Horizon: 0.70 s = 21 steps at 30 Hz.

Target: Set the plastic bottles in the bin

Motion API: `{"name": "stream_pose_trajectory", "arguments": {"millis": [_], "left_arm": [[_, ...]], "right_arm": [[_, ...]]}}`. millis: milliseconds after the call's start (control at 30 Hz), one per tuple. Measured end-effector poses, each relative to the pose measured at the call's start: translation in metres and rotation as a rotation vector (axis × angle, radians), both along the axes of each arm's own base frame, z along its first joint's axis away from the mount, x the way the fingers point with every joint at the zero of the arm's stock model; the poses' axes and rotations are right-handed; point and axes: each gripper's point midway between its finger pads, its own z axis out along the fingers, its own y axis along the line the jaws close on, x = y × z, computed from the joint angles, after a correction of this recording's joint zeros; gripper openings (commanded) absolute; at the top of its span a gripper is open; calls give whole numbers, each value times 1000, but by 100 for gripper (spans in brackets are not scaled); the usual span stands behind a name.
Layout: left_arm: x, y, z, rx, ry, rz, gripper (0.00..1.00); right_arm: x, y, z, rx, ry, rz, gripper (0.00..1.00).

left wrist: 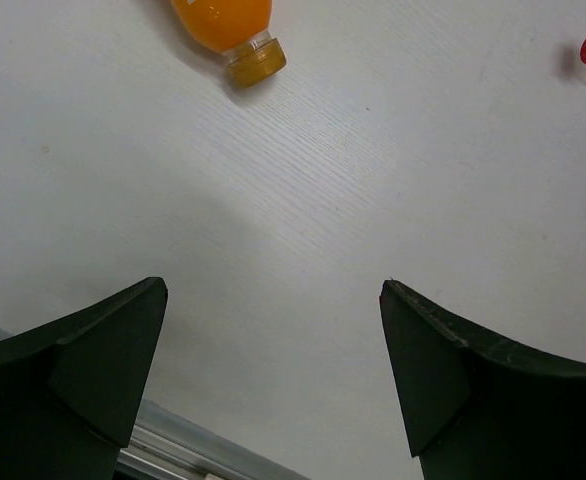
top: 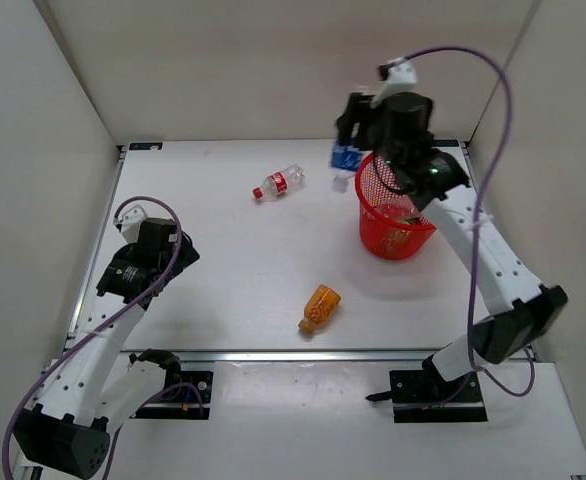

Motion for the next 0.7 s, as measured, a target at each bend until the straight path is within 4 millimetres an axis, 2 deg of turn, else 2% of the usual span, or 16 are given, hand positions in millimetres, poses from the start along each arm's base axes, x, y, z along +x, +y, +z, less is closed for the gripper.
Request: {"name": "stream_pose_trajectory", "arguments": {"millis": [67,133,200,233,300,367,400,433,533,633,700], "left_arm": [[4,1,-5,0,0,3,99],[4,3,-10,3,7,6,99],[3,5,-15,7,18,12,99],[3,6,-17,8,20,16,98],[3,9,-19,10,26,27,99],[5,12,-19,9,22,41,99],[6,13,-19,9,22,45,98],[8,13,-20,10,23,47,99],[17,15,-24,3,32,59,98],[28,22,-31,3,54,78,99],[37,29,-37,-6,79,94,99]], "right_arm": [[7,-60,25,-43,-89,-147,37],[13,-108,33,-94,-136,-275,40],[20,-144,23,-168,-143,-374,42],[23,-157,13,-205,-130,-410,48],[29,-173,-16,-273,-75,-446,59],[32,-181,-49,-323,-7,-452,80],[31,-184,-64,-342,28,-451,86],[30,-186,-75,-359,50,-449,97],[25,-192,-90,-377,85,-451,99],[16,-198,-84,-352,94,-457,99],[4,-211,-74,-325,108,-481,99]]}}
